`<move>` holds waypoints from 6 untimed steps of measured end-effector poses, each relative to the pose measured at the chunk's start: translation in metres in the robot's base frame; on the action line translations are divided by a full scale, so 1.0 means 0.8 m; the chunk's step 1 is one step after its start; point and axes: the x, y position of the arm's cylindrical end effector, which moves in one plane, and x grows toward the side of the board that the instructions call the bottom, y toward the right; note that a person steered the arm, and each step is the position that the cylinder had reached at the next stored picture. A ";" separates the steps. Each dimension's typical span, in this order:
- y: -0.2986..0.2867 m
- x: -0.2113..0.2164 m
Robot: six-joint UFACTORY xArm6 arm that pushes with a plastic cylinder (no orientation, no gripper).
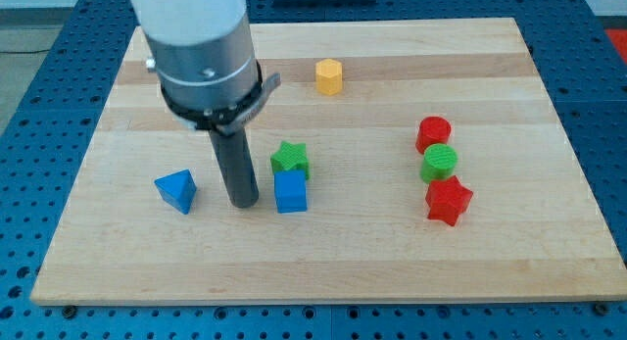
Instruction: Separate the green star from the blue cube
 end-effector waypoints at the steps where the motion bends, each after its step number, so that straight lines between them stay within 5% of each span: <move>1: 0.056 -0.023; 3: 0.084 -0.118; 6: -0.018 -0.136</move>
